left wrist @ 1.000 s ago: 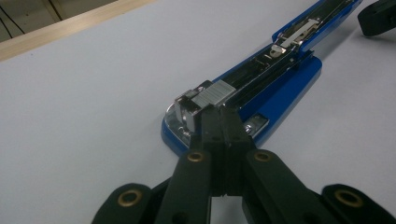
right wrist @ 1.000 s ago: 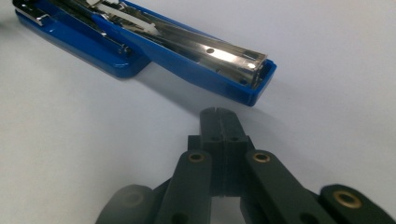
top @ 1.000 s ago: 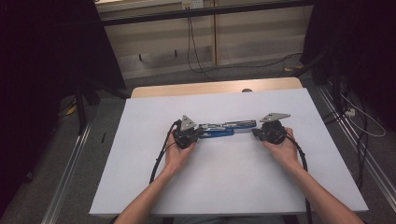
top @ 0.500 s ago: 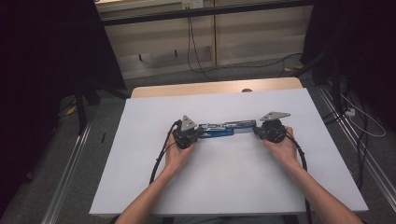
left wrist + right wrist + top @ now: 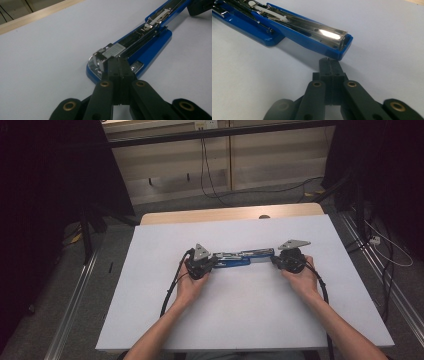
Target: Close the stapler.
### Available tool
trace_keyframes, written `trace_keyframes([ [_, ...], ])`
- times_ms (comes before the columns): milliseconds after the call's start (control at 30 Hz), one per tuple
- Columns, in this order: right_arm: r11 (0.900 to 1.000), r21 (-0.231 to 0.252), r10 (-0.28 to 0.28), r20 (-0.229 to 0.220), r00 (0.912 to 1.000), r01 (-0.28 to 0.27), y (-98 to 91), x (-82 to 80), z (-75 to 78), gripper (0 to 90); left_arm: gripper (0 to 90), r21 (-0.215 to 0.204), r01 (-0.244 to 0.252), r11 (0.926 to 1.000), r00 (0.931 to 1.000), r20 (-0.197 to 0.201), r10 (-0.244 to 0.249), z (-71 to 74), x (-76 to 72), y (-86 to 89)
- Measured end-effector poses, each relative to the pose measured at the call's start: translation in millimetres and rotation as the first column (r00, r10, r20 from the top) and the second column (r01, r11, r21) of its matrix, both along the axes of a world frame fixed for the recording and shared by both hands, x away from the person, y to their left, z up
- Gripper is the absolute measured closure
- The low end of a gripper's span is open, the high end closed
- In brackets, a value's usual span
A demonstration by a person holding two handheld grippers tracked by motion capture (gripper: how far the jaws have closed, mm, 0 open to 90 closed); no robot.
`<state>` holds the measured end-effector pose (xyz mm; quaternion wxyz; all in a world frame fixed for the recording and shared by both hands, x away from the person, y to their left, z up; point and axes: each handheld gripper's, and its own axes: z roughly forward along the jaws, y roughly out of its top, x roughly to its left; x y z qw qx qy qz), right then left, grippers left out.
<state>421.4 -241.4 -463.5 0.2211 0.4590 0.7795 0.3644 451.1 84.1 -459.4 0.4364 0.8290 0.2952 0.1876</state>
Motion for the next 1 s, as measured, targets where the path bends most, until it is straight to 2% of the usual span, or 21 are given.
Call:
trace_keyframes([
  [1000,0.9992,0.039,0.001,0.025,0.9997,-0.002,-0.3,-0.1,2.5,90.0,90.0,0.003,-0.003,1.0,1.0,-0.001,0.003,0.2,-0.3,-0.3],
])
